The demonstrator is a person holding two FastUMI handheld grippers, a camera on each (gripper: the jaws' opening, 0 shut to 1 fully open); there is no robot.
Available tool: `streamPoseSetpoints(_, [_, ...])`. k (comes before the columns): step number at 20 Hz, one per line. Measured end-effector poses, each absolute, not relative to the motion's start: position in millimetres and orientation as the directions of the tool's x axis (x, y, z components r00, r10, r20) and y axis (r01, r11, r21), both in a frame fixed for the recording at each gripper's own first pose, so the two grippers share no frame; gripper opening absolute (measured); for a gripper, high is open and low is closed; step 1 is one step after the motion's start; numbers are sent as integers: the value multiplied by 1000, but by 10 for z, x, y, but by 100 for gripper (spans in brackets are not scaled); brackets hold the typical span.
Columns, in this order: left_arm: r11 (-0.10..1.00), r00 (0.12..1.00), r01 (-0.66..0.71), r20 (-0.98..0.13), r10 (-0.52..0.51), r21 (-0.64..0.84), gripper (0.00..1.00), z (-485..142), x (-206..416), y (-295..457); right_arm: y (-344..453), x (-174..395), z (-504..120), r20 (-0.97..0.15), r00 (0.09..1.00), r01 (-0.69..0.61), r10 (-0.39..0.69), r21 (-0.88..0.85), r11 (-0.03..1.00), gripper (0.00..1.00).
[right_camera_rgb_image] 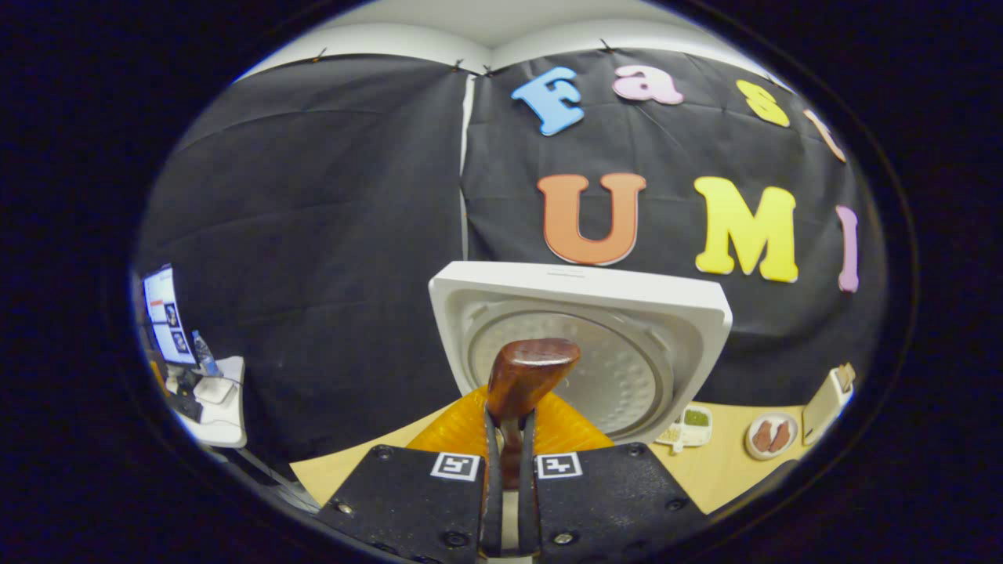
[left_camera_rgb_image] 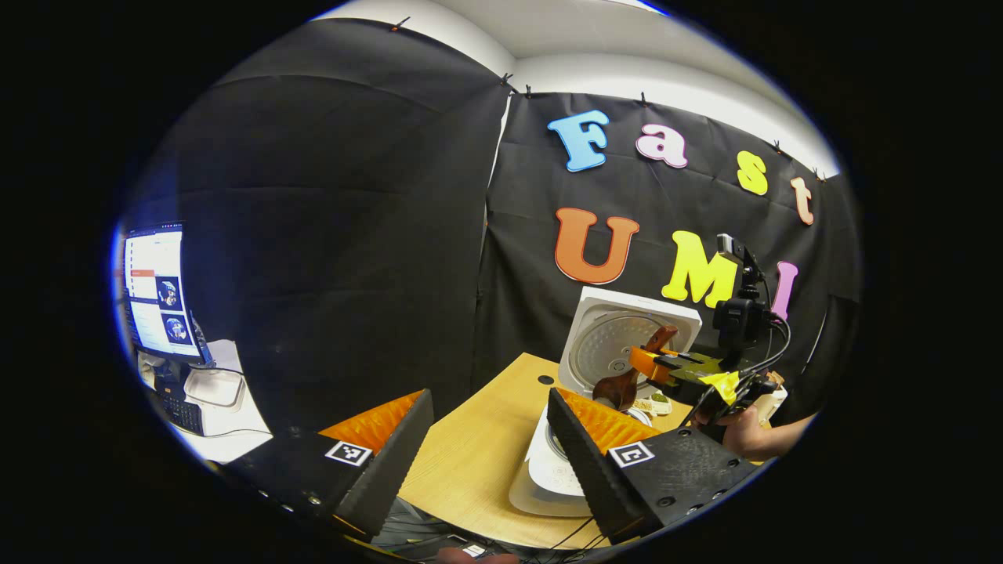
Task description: Close the left gripper, press the button to open the rice cooker; take a wooden spoon from the chopstick holder with the right hand, scoop a spoonful of rice and pour it into the rice cooker, then put the wooden spoon back into the chopstick holder.
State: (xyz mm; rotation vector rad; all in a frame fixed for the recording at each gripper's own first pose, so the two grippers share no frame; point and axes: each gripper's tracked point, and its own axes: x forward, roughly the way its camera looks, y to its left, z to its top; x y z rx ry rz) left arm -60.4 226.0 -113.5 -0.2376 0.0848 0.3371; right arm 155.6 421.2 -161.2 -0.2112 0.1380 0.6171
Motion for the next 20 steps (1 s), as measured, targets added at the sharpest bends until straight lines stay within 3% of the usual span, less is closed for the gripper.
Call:
streamPoseSetpoints(7, [926, 949, -313, -101, 298, -210, 94, -1025, -677, 2353, 4347, 1191, -1401, -100, 755, -607, 648, -480, 634, 13])
streamPoseSetpoints(15, [935, 954, -295, -106, 279, -198, 94, -962, -640, 2259, 4095, 1165, -1269, -112, 770, -623, 629, -348, 701, 13])
streamPoseSetpoints(20, [961, 971, -230, -102, 217, -153, 94, -903, -532, 2053, 3797, 1160, -1096, -121, 780, -623, 614, -247, 742, 13])
